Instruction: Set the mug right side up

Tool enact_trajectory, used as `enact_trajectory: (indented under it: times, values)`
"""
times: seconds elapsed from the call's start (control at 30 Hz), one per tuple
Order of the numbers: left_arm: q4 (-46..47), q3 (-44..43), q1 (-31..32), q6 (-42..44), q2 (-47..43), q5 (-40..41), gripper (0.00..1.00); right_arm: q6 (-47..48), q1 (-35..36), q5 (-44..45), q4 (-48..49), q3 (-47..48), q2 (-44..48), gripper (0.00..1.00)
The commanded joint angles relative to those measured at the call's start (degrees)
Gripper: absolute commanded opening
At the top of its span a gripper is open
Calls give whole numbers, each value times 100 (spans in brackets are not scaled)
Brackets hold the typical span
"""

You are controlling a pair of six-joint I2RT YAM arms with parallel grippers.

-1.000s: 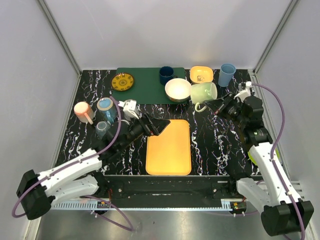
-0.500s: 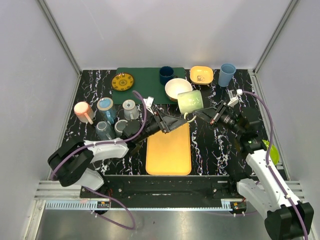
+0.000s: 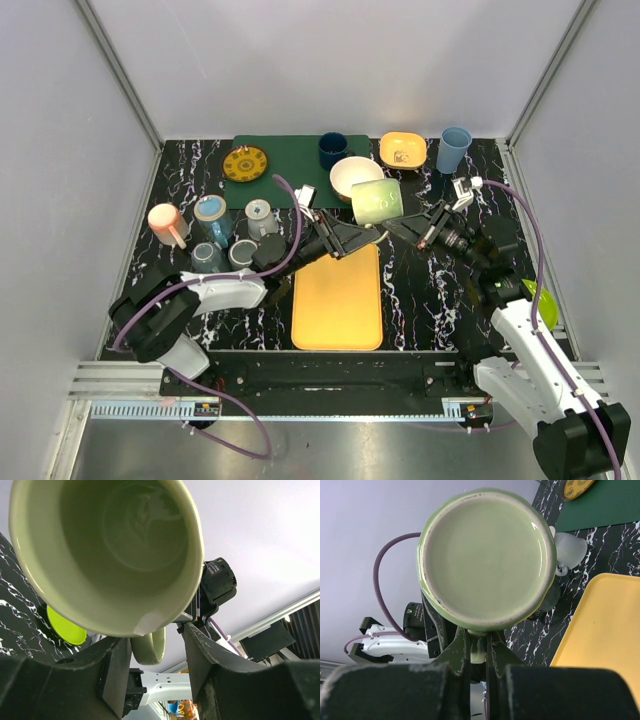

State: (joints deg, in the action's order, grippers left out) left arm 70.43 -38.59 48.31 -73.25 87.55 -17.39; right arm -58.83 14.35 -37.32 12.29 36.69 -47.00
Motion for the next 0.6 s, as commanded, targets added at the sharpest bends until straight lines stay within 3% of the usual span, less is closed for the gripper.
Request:
enact_trajectory:
  times: [0.0, 0.33, 0.57]
  values:
    - [1279, -351, -50, -259, 139, 33, 48, 231, 200, -364, 459, 128, 95, 0]
    - [2236, -325, -208, -830, 307, 166, 47, 714, 261, -767, 291, -109, 314, 0]
    - [2422, -246, -279, -971, 228, 192, 43, 838, 261, -891, 308, -311, 508, 0]
